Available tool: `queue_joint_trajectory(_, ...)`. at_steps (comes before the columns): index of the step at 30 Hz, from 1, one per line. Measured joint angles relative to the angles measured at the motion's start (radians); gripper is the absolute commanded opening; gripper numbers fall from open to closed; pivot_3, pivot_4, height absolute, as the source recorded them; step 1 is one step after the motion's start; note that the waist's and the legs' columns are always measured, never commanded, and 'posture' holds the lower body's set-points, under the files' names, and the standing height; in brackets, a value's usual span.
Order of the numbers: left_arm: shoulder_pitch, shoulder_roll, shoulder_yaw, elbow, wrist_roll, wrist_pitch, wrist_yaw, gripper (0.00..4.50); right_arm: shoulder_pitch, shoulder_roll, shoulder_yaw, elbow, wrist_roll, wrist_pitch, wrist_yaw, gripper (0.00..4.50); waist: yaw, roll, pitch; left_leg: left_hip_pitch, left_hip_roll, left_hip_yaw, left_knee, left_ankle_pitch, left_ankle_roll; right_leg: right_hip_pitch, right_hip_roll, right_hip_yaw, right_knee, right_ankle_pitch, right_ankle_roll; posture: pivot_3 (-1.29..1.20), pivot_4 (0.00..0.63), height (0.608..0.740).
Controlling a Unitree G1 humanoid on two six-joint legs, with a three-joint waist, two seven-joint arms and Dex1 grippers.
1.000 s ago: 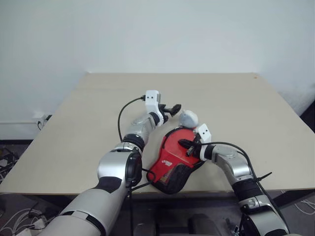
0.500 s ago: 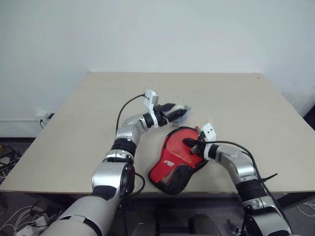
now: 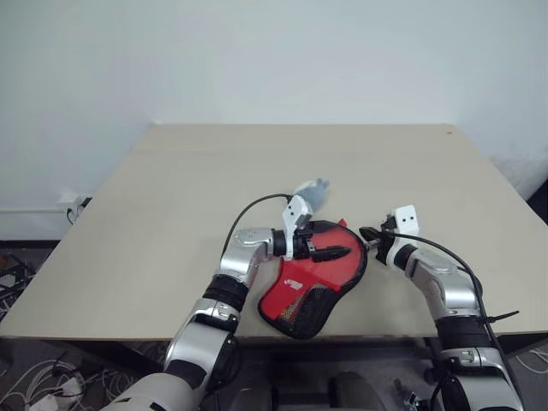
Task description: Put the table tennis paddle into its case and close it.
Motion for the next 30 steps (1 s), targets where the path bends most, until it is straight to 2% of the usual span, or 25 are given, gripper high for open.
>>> queue_joint_trajectory(14, 0.017, 0.053, -0.061, 0.08, 0.049, -0.132, 0.004, 4.48, -0.015, -0.019, -0.028, -0.032, 0.019, 0.01, -0.029, 0.0, 0.001, 0.003, 0.002, -0.001, 0.0, 0.0, -0.001, 0.0, 0.0, 0.0, 0.0, 0.0, -0.002, 0.0, 0.0, 0.0, 0.0, 0.74)
queue_joint_trajectory(17, 0.019, 0.047, -0.056, 0.093, 0.048, -0.138, 0.018, 4.02, -0.022, -0.019, -0.027, -0.031, 0.019, 0.01, -0.029, 0.0, 0.001, 0.003, 0.002, -0.001, 0.0, 0.0, -0.001, 0.0, 0.0, 0.0, 0.0, 0.0, -0.002, 0.0, 0.0, 0.0, 0.0, 0.74)
queue_joint_trajectory(20, 0.021, 0.034, -0.047, 0.096, 0.035, -0.138, 0.022, 3.35, -0.036, -0.019, -0.023, -0.031, 0.019, 0.01, -0.029, 0.0, 0.001, 0.003, 0.002, -0.001, 0.0, 0.0, -0.001, 0.0, 0.0, 0.0, 0.0, 0.001, -0.002, 0.0, 0.0, 0.0, 0.0, 0.74)
queue_joint_trajectory(25, 0.034, 0.026, -0.044, 0.081, 0.021, -0.139, 0.019, 2.02, -0.042, -0.015, -0.012, -0.028, 0.019, 0.009, -0.029, 0.0, 0.001, 0.004, 0.001, -0.001, 0.0, 0.0, 0.0, 0.0, 0.001, 0.0, 0.0, 0.001, -0.002, 0.0, 0.0, 0.0, 0.0, 0.74)
queue_joint_trajectory(30, 0.038, 0.027, -0.044, 0.08, 0.021, -0.176, 0.021, 0.51, -0.043, -0.014, -0.003, -0.028, 0.019, 0.009, -0.029, 0.0, 0.001, 0.004, 0.001, -0.001, 0.0, 0.0, 0.0, 0.0, 0.001, 0.0, 0.0, 0.001, -0.001, 0.0, 0.0, 0.0, 0.0, 0.74)
